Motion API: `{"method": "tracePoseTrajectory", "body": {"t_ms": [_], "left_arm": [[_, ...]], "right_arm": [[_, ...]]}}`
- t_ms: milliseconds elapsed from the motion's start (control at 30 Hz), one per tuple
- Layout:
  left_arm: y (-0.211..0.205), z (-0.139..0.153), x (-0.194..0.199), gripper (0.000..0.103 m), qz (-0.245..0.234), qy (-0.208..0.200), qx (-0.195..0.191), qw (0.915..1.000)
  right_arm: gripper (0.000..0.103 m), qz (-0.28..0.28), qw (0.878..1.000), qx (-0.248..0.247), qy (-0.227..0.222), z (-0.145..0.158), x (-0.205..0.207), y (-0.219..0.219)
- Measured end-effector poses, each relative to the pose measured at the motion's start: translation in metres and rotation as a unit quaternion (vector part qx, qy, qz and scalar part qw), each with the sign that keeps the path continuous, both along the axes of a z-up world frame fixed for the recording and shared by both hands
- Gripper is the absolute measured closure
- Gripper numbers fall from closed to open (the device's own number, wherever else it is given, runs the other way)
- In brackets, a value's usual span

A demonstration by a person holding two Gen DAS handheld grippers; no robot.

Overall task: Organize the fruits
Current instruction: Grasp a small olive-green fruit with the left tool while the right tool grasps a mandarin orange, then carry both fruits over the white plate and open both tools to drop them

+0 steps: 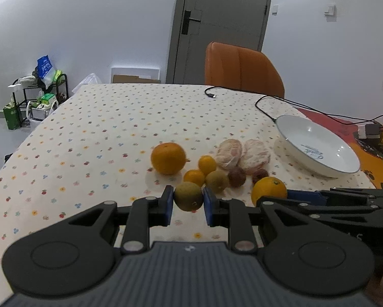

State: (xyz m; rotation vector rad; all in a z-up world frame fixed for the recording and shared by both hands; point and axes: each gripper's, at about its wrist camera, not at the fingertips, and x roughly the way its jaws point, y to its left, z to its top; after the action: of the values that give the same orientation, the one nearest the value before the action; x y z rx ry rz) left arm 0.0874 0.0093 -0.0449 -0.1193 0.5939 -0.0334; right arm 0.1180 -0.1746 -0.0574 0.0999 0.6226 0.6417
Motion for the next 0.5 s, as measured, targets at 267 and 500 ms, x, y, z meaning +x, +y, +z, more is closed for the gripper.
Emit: {"method": "tracePoseTrajectory", "body": {"t_ms": [267, 500], "left_arm": [[-0.021, 0.009, 0.0, 0.08, -0.021, -0.011, 0.008, 0.9997], [-0.043, 0.015, 0.0, 0.08, -0.038, -0.019, 0.014, 0.999]], "right_arm": [[0.068, -0.024, 0.999, 0.016, -0.022, 0.012, -0.012, -0.028], [0.068, -0.042, 0.998, 0.018, -0.035, 0.019, -0.02, -0.047]]}}
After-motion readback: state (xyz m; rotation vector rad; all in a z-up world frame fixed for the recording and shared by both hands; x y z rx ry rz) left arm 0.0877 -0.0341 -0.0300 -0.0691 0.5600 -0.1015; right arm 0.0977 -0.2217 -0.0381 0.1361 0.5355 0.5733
